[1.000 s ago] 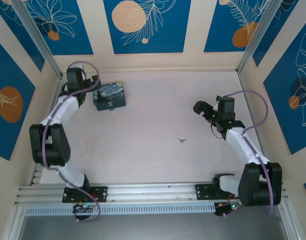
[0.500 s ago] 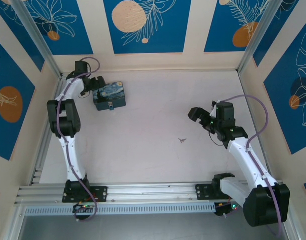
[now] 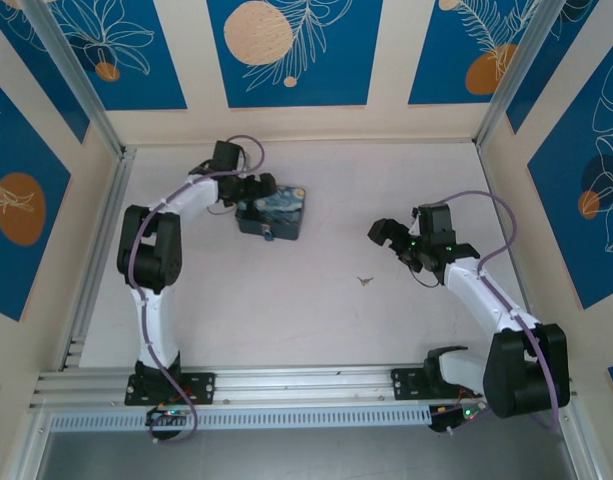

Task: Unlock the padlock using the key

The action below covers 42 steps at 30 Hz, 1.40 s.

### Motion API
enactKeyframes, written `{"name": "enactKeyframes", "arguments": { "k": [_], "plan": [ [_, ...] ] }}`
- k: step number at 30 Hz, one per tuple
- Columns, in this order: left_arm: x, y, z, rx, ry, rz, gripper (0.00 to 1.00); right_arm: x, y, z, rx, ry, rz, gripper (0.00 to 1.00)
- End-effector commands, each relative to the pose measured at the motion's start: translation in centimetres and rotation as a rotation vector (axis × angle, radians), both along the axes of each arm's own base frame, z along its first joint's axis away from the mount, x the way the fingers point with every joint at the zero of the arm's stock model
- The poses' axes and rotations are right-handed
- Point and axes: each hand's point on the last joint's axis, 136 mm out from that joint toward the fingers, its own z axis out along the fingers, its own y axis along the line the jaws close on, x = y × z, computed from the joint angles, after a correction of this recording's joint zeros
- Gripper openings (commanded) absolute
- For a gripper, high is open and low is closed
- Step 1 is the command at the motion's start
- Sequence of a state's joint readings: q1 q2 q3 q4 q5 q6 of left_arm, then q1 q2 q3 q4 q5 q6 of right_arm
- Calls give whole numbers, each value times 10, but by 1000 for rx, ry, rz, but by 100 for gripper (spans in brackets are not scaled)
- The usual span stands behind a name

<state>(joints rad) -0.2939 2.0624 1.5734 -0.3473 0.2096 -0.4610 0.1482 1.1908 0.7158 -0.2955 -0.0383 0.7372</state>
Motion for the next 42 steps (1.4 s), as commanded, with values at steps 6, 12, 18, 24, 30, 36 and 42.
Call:
{"name": "enactKeyframes", "arguments": {
  "k": [6,12,18,24,30,36,42],
  "plan": [
    [-51,-75,38,-172,-78,-11,100,29,25,6,72,-10,30,99],
    [-70,-51,33,-162,-84,91,100,46,49,7,136,23,66,99],
    [-81,-37,40,-127,-123,98,100,61,87,5,190,63,118,98],
    [-81,-38,43,-119,-145,76,100,81,119,6,249,99,146,98],
    [-83,-38,40,-125,-144,73,100,107,135,9,292,122,151,98],
    [-91,-34,33,-126,-133,84,100,128,144,10,313,145,162,98],
    [-99,-26,36,-125,-145,100,100,111,119,11,282,137,111,95]
  ]
}}
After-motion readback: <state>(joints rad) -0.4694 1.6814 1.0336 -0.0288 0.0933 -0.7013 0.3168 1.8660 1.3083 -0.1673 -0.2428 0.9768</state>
